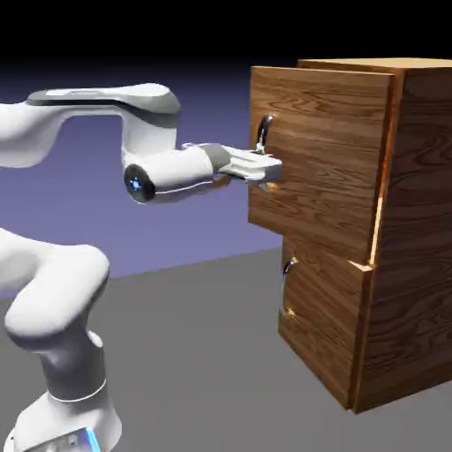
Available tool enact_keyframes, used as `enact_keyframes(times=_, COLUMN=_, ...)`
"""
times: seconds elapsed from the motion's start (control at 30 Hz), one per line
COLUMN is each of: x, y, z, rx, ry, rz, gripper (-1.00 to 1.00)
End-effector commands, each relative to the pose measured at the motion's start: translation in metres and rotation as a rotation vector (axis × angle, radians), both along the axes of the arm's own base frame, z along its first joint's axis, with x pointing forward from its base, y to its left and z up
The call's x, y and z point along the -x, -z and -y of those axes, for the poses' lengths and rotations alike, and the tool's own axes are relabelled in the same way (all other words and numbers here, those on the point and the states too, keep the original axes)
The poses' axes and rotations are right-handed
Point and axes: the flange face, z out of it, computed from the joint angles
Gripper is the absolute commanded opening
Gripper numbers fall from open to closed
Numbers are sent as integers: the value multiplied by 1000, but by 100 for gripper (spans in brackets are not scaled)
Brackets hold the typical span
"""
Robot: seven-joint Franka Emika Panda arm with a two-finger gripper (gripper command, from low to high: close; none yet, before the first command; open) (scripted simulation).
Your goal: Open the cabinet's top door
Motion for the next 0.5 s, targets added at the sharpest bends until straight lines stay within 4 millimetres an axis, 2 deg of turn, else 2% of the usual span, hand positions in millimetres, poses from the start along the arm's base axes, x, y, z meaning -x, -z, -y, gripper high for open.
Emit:
enact_keyframes(times=0.0, x=4, y=0, z=5, rx=-2, ry=-25, rz=0, gripper=-100)
enact_keyframes(times=0.47, x=43, y=0, z=88, rx=-2, ry=-354, rz=0, gripper=-100)
